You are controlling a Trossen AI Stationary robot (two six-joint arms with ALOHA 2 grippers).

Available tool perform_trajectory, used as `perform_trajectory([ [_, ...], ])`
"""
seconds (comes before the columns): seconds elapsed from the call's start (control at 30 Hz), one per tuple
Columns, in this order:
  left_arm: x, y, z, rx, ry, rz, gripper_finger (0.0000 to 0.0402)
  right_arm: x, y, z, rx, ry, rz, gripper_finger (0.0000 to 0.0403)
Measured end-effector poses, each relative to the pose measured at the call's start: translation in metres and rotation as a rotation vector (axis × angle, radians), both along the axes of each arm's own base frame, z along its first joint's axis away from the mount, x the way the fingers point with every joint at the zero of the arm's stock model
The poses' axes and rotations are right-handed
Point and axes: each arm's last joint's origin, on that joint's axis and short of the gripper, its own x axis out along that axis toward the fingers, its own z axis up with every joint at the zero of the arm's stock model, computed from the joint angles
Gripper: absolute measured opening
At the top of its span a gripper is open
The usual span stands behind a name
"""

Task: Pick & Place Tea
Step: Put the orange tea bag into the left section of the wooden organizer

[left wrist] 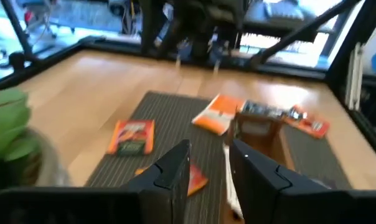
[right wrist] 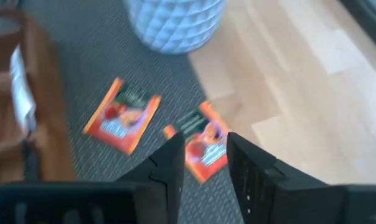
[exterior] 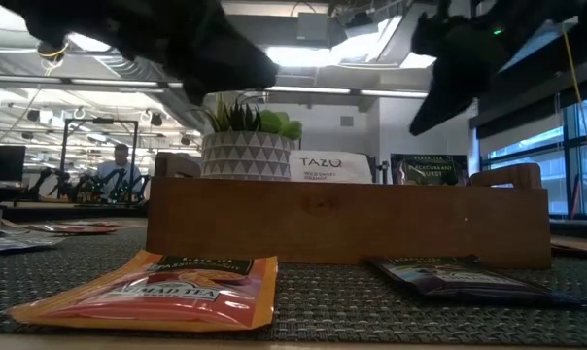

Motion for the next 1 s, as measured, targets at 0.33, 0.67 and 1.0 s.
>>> perform_trajectory([
  [0.33, -0.014, 0.007, 0.004, 0.068, 0.119, 0.008, 0.0105, 0.009, -0.047, 0.002, 0.014, -0.089, -0.153, 0.0239],
  [0.67, -0.014, 0.017, -0.001, 0.058, 0.179, 0.038, 0.0104, 0.028, -0.076, -0.045, 0.159, 0.063, -0.185, 0.0238],
  [1.0, -0.014, 0.016, -0.001, 0.056, 0.179, 0.035, 0.0104, 0.041, -0.082, -0.085, 0.245, 0.174, -0.12, 0.022],
])
